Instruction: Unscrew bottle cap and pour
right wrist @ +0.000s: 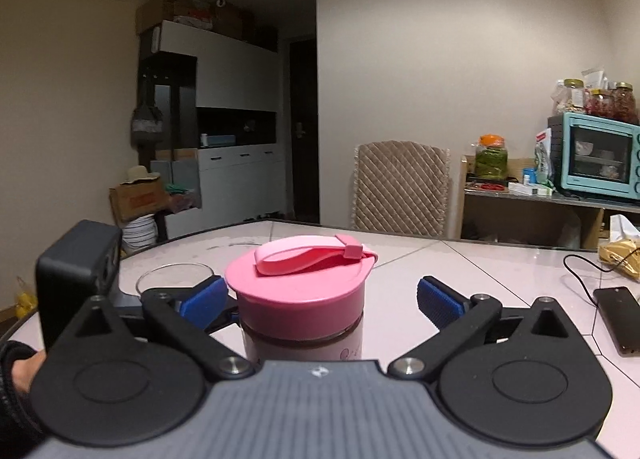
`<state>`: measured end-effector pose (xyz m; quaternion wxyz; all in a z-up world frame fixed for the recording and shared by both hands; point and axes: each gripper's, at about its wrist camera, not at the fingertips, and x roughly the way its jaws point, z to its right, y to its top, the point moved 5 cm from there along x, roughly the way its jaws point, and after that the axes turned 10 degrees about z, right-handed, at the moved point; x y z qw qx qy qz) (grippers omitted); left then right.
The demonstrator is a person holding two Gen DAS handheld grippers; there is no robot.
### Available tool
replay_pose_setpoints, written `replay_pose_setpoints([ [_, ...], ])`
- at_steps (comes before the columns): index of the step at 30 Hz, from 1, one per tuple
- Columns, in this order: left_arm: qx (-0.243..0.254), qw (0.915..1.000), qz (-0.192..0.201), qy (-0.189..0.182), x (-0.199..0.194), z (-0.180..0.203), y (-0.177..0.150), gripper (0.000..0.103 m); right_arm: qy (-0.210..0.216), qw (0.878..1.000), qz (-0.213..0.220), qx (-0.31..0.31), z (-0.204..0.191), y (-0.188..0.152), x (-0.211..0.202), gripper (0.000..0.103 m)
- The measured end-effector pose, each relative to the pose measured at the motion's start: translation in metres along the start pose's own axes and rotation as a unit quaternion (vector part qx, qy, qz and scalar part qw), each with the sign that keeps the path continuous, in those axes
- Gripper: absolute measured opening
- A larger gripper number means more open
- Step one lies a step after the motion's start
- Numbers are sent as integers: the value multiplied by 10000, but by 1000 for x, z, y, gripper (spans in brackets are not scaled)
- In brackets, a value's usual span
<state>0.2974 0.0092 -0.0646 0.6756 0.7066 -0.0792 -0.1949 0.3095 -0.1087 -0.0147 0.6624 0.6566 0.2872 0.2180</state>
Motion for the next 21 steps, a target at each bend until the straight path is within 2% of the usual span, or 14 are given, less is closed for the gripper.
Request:
replay_pose_setpoints([
  [21, -6, 10000, 1, -2, 1, 0, 0, 90, 119, 9999, -46, 21, -14, -11, 8, 100],
])
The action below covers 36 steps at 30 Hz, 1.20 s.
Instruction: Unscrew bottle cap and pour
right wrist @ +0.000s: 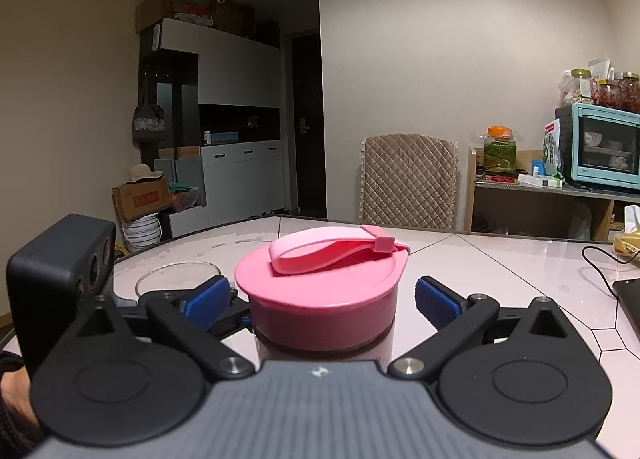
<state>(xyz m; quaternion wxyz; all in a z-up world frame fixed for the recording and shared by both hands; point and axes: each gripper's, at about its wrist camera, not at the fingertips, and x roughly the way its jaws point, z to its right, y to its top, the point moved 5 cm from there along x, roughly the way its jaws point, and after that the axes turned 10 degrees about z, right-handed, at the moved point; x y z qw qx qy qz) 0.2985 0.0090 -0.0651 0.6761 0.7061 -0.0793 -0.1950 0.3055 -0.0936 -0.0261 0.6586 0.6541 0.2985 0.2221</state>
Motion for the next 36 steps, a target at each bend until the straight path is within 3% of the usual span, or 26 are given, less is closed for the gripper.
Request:
replay_pose_setpoints([
  [16, 7, 10000, -17, -64, 2, 0, -1, 90, 101, 9999, -22, 22, 2, 0, 0, 85],
  [24, 13, 9999, -17, -104, 3, 0, -1, 90, 328, 9994, -52, -32, 6, 1, -1, 85],
  [36, 10, 9999, -14, -113, 2, 0, -2, 90, 1401, 9897, -140, -238, 25, 5, 1, 85],
])
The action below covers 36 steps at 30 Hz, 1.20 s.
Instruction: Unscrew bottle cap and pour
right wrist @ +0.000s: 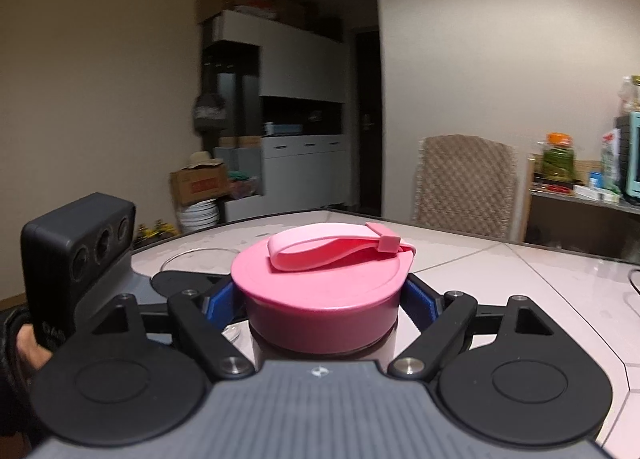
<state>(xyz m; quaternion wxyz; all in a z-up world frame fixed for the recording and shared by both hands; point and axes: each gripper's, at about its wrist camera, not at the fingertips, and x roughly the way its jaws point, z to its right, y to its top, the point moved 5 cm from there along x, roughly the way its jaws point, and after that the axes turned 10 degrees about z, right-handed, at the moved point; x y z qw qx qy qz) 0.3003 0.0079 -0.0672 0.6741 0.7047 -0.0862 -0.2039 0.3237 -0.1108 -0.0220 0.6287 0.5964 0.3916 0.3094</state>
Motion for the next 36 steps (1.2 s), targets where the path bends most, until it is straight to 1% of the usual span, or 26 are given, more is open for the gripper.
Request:
replay_pose_setpoints([
  [3, 1, 10000, -3, 1, 2, -2, 1, 90, 558, 9984, -75, -54, 10, 2, 0, 85],
  [8, 30, 10000, -5, -9, 3, -2, 1, 90, 1286, 9915, -196, -96, 24, 8, 2, 85],
  [13, 51, 10000, -8, -40, 3, -2, 1, 90, 1716, 9847, -252, -157, 31, 13, 3, 85],
  [16, 59, 10000, -10, -59, 3, -2, 1, 90, 1822, 9828, -257, -172, 31, 16, 3, 85],
  [21, 74, 9999, -13, -91, 4, -1, 1, 90, 1726, 9846, -263, -128, 28, 18, 2, 85],
  [24, 83, 9999, -15, -110, 4, -1, 0, 90, 1537, 9877, -266, -83, 27, 15, 1, 86],
  [25, 86, 9999, -16, -116, 4, -1, 0, 90, 1377, 9901, -278, -77, 27, 14, -1, 87],
  [26, 88, 9999, -17, -122, 4, -1, 0, 90, 1230, 9920, -288, -69, 26, 14, -4, 91],
  [29, 99, 9998, -19, -146, 5, 0, 1, 90, 916, 9956, -210, -9, 18, 16, -9, 97],
  [35, 107, 9998, -19, -189, 3, -1, 0, 90, 149, 9997, -130, -109, -3, 14, -17, 99],
  [36, 113, 9997, -19, -202, 4, 0, 0, 90, 77, 9998, -121, -138, -5, 13, -17, 99],
])
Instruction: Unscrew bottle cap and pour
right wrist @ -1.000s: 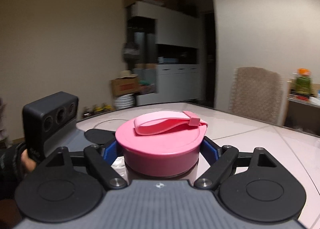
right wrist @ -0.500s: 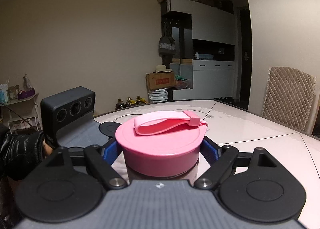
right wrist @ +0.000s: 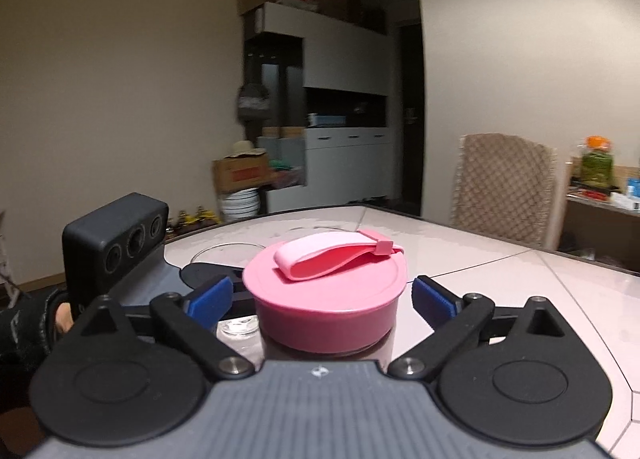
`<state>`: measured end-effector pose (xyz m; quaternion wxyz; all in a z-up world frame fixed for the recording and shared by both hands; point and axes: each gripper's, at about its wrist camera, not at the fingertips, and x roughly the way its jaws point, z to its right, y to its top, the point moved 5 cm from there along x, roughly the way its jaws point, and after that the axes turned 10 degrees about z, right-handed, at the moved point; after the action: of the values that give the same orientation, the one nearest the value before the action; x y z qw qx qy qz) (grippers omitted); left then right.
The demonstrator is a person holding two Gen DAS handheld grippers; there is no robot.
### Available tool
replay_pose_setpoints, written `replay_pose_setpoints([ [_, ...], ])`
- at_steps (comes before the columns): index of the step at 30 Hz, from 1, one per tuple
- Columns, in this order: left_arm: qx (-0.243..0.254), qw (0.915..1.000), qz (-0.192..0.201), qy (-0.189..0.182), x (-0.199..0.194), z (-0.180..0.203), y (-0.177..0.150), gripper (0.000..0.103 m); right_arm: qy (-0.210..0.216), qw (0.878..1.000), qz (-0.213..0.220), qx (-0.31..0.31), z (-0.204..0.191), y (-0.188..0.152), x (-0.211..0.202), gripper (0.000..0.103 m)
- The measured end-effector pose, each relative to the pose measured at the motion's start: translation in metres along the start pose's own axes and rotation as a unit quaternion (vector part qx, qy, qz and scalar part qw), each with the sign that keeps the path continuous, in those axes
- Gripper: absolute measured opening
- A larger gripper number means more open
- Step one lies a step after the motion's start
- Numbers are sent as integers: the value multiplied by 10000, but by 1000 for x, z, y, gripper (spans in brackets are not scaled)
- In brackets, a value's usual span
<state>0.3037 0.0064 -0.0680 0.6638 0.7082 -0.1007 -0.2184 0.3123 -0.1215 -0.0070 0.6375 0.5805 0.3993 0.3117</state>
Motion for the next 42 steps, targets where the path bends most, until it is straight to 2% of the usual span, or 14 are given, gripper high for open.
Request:
replay_pose_setpoints([
  [8, -20, 10000, 1, -16, 0, -1, 0, 90, -723, 9971, 140, 199, -4, -9, 6, 99],
  [14, -28, 10000, 2, -20, 1, -1, 0, 90, -925, 9953, 188, 211, -8, -16, 16, 99],
  [28, -35, 10000, 3, -23, -1, -1, -1, 90, -1273, 9911, 199, 327, -11, -24, 29, 96],
  [42, -35, 10000, 3, -25, -2, -1, -1, 90, -1303, 9902, 232, 452, -10, -25, 28, 86],
])
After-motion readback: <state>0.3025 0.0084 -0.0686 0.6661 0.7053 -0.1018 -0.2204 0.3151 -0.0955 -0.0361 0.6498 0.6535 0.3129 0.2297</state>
